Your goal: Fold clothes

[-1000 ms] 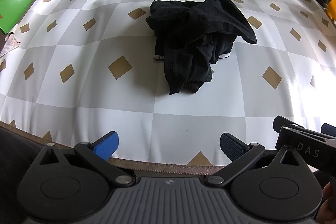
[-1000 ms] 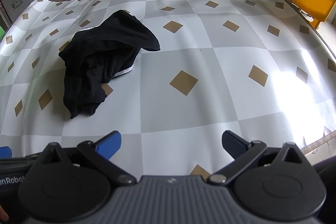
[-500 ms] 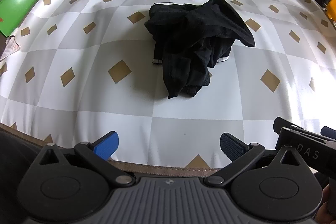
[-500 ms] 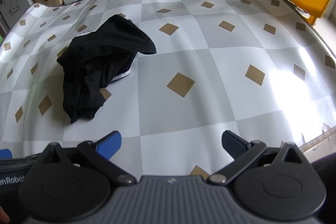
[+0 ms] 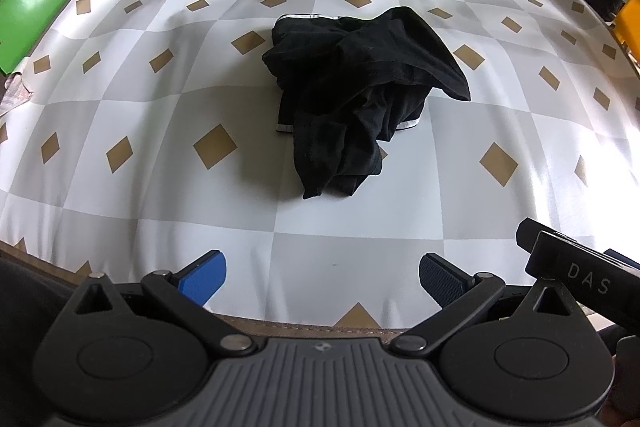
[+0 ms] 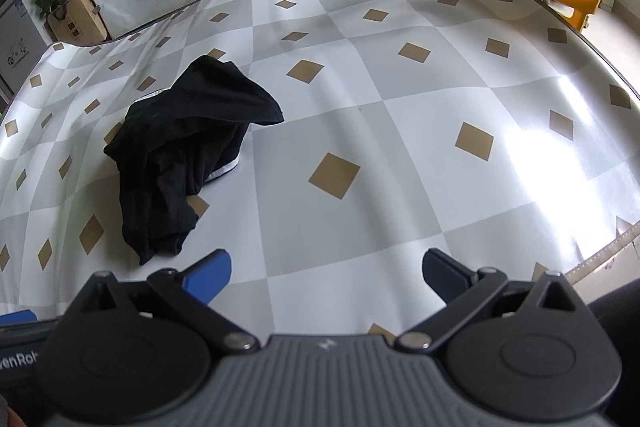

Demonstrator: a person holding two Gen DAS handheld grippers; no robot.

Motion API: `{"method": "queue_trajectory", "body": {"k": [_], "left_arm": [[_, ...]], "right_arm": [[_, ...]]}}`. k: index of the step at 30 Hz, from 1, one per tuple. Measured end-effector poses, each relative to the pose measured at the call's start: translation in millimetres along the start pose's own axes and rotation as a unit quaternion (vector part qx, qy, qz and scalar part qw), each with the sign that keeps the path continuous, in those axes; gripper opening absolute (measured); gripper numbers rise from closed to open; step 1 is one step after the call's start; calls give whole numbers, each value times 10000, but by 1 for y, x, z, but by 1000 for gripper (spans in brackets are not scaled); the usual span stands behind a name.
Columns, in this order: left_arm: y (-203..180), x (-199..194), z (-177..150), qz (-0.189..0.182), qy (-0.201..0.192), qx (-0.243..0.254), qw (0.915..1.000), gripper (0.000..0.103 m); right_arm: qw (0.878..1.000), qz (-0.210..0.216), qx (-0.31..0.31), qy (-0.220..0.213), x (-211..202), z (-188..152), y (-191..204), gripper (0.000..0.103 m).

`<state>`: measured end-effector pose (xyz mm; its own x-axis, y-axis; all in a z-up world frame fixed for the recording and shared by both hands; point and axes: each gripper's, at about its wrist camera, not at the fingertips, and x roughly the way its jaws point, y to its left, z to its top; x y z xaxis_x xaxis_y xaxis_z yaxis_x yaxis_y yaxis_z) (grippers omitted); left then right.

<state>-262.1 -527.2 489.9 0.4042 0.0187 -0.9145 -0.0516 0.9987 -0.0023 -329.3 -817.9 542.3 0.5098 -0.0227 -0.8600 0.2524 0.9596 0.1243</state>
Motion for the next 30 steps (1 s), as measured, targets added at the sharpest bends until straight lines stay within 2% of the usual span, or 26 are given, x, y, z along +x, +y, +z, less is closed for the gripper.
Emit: {"method": "queue_trajectory", "body": {"k": [18,30], "left_arm": [[-16,11,-7,67,259,307,9992,103],[-34,6,-9,22,277,527,9982,103]], "right_arm": [[9998,34,203,-9,-1,4,-7,102],[9995,85,317,-5,-2,7,-10,102]]}}
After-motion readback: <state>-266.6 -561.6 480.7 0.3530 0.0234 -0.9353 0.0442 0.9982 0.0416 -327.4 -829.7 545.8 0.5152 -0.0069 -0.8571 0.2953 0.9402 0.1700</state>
